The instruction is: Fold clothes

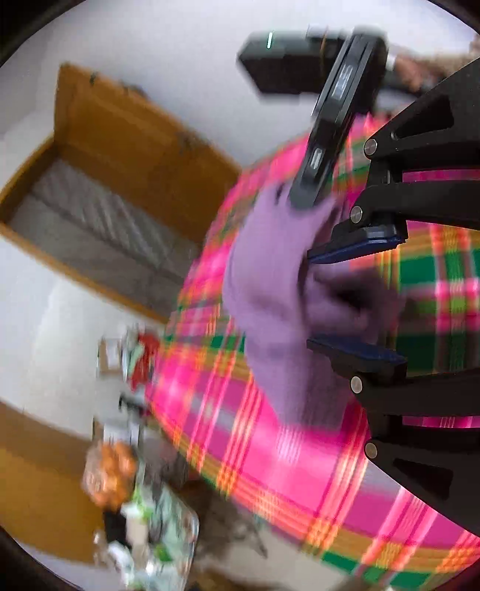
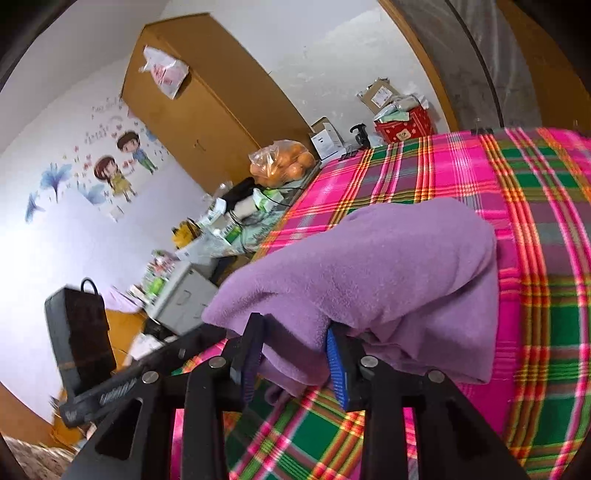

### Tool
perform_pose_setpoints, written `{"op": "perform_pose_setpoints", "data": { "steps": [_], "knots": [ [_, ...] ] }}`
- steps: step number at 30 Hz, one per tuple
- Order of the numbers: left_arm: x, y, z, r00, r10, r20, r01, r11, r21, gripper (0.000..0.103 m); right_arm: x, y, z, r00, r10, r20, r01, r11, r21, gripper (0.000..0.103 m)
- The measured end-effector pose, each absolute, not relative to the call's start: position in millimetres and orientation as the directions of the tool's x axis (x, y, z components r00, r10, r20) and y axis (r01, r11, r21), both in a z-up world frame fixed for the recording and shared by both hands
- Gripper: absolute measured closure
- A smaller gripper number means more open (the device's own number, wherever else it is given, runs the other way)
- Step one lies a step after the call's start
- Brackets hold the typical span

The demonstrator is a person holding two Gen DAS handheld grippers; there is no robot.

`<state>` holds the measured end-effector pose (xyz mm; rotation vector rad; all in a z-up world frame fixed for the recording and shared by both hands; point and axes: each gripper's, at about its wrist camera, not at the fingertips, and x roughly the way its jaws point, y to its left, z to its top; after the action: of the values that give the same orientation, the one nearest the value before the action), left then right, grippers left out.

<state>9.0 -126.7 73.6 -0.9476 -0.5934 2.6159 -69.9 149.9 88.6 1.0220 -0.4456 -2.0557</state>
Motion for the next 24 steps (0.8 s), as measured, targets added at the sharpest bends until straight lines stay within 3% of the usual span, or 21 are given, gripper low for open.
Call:
{"op": "perform_pose_setpoints", "data": {
  "steps": [2, 6, 9, 15, 24],
  "knots": [
    [11, -117, 77, -0.733, 0.429, -0.527, -0.180, -0.870, -0.458, 0.059, -73, 153, 91, -0.360, -0.802, -0.476, 0.477, -0.597, 0.645, 0.068],
    [20, -87, 81, -0.774, 0.330, -0.540, -0.234, -0.942, -0.241, 0.059, -78, 155, 95, -0.336, -0.841, -0.424, 0.455, -0.539, 0.709, 0.068],
    [21, -73, 84, -0.791, 0.299, -0.534, -0.253, -0.954, -0.159, 0.059, -82, 151, 97, -0.324, -0.852, -0.412, 0.445, -0.522, 0.728, 0.068],
    [0, -60, 81, -0.762, 0.331, -0.557, -0.290, -0.943, -0.164, 0.059, -81, 128, 105, -0.273, -0.873, -0.403, 0.471, -0.487, 0.735, 0.069],
    [-49, -98, 72, -0.743, 0.269, -0.614, -0.087, -0.947, -0.309, 0.056, -78, 142, 108, -0.257, -0.880, -0.399, 0.471, -0.475, 0.743, 0.068]
  ]
}}
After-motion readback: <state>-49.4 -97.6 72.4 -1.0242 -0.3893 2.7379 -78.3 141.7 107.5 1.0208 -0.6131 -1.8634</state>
